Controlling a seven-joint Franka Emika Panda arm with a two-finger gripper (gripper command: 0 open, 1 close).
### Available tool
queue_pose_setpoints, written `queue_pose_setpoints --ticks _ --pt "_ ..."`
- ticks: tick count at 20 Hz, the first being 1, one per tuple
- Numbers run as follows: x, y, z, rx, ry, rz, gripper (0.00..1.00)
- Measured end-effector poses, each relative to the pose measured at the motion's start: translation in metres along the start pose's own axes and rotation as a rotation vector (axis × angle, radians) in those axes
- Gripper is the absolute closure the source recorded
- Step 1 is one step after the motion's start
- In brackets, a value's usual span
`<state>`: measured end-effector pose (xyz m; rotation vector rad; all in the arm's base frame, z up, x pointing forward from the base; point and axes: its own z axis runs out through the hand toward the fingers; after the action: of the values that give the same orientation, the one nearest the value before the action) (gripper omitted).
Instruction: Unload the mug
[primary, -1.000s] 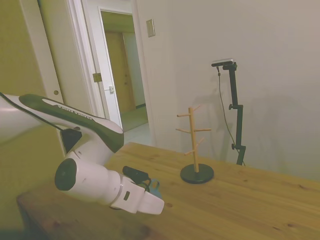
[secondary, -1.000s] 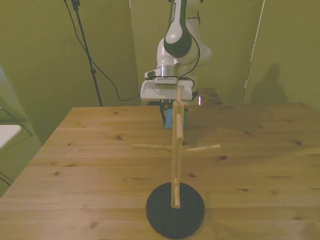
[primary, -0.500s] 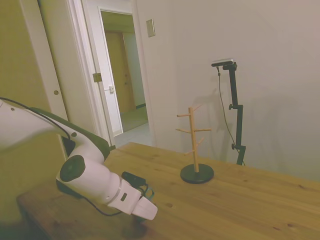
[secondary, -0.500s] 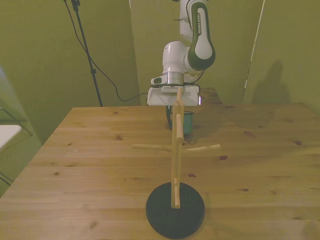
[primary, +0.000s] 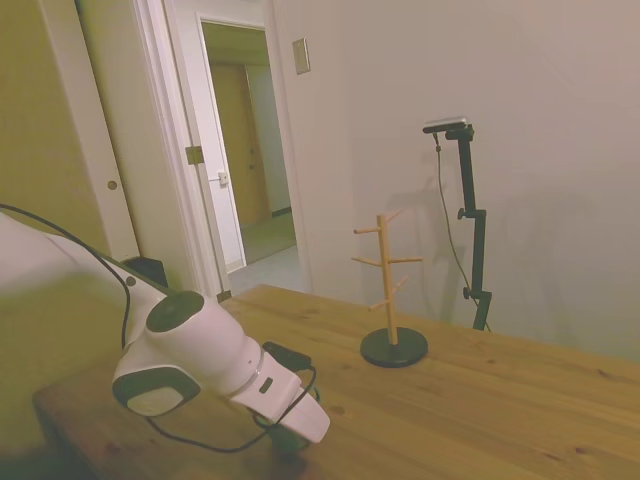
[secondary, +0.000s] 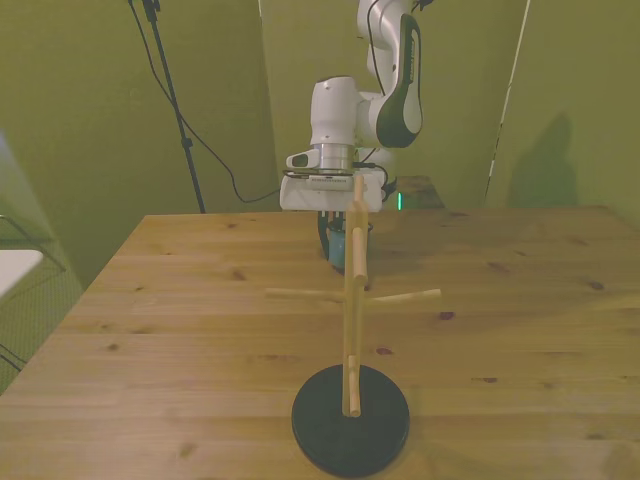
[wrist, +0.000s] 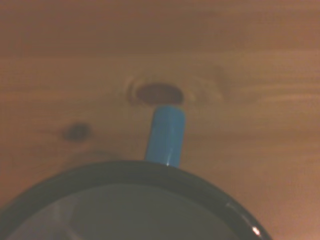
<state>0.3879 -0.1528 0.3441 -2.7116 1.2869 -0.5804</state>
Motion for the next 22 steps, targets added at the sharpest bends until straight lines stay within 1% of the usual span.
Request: queue_pose_setpoints --ticks 1,3,5,6,7,18,22 --pt "-0.002 0.001 -0.004 -0.045 -0.031 0.005 0.00" --pt "-0.004 -0.017 -0.025 -0.092 -0.063 0.008 0.00" --pt "0.001 -0.038 -0.059 -0.092 -0.062 0.006 0.00" --pt "0.004 -0.043 -0.072 -0.085 -0.058 0.005 0.00" --pt "0.006 -0.043 -0.079 -0.082 -0.056 0.005 0.00" --pt "0.006 -0.041 -0.085 -0.072 -0.082 0.011 0.00" --pt "0.000 -0.038 -0.097 -0.059 -0.092 0.010 0.00"
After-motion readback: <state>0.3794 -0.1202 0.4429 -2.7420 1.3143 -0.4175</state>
